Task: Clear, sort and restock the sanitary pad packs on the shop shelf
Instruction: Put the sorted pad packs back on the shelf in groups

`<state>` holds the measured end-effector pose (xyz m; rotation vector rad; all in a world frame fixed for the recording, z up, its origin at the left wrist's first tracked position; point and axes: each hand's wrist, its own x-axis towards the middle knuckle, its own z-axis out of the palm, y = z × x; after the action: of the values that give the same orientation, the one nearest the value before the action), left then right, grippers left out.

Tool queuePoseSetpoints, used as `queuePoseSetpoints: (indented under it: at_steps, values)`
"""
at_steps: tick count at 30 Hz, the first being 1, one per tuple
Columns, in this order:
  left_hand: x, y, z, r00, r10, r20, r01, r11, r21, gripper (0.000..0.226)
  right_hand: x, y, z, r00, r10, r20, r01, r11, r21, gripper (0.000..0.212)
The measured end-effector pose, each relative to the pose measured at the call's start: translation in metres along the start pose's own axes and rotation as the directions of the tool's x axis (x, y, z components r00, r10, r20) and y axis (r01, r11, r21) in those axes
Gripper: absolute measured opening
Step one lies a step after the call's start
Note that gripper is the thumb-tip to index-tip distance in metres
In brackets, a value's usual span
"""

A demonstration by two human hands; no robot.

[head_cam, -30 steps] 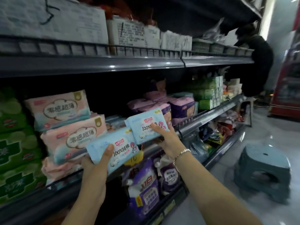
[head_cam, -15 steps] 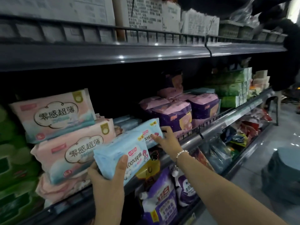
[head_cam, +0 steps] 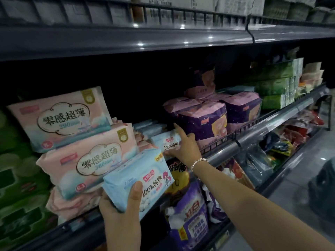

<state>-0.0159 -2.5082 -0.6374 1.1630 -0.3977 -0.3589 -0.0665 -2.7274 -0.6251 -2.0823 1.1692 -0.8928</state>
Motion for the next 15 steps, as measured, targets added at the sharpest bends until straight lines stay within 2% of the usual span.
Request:
queuePoseSetpoints:
  at_steps: [4,9,13,15]
  values:
    - [-0.001,-0.001,0.001,1.000,-0.021,-0.023,0.021,1.000,-0.001,0.080,0.015,-0.001,0.012,0.992,0.043,0.115,-0.036,0.998,-0.057,0.096]
    - [0.004,-0.003,0.001,0.999,-0.044,-0.012,0.044,0.999,-0.030,0.091,0.032,-0.002,0.020,0.998,-0.026,0.049,0.028,0.999,-0.025,0.080]
    - [0.007,-0.007,-0.003,0.999,-0.052,0.007,0.052,0.997,-0.048,0.092,0.037,0.001,0.020,0.997,-0.064,0.050,0.064,0.998,-0.004,0.069]
    - [0.006,-0.005,-0.001,0.998,-0.062,0.011,0.063,0.997,-0.053,0.091,0.032,0.004,0.015,0.996,-0.057,0.066,0.051,0.995,0.089,0.062]
